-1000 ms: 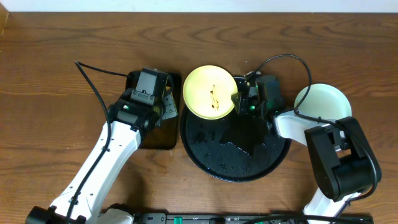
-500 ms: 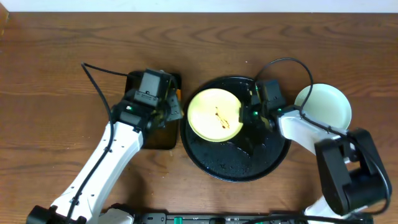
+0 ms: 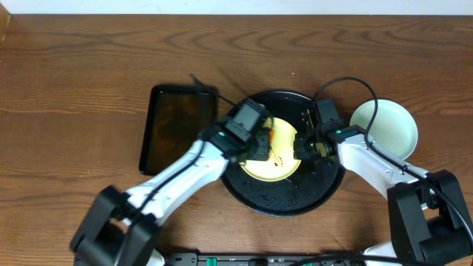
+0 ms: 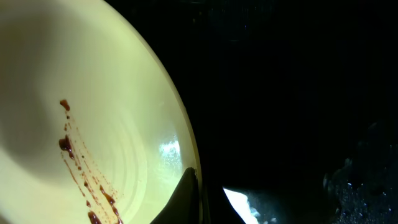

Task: Clean dirty plates on tray and stack at the side
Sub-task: 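Hold the yellow plate with right gripper and scrub it with sponge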

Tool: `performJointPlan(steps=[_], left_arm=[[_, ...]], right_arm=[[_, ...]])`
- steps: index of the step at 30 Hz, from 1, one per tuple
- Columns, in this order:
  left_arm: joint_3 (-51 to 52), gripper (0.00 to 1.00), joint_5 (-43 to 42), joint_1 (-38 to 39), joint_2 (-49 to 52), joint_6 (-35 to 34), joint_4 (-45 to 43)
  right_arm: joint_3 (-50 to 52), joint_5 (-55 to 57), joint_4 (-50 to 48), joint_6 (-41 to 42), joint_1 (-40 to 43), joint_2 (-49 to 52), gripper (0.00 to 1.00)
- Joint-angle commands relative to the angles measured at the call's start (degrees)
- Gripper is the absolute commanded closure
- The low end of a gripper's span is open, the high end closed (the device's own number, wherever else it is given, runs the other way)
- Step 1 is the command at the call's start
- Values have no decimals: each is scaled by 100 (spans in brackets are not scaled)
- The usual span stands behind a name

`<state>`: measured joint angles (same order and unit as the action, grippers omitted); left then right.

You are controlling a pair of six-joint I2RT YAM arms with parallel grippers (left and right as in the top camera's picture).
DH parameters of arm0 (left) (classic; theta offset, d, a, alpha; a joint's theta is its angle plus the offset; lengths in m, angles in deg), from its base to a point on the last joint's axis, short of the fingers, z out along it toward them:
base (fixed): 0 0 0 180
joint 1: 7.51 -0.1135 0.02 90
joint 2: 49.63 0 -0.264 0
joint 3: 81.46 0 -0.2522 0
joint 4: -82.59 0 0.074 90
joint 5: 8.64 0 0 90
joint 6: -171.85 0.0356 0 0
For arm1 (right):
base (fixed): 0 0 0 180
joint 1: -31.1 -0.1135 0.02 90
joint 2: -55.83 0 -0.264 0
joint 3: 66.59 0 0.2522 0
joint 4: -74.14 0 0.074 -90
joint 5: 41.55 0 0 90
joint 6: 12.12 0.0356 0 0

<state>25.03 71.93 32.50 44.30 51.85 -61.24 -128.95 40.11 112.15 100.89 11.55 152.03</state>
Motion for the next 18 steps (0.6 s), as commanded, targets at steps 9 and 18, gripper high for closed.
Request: performJointPlan(steps=[9, 18], left_arm=[[-15, 92, -813, 481, 909, -614, -1088], [-13, 92, -813, 483, 1113, -754, -1099]], right_arm=[[70, 166, 195, -76, -116, 4, 99], [70, 164, 234, -74, -116, 2, 99]])
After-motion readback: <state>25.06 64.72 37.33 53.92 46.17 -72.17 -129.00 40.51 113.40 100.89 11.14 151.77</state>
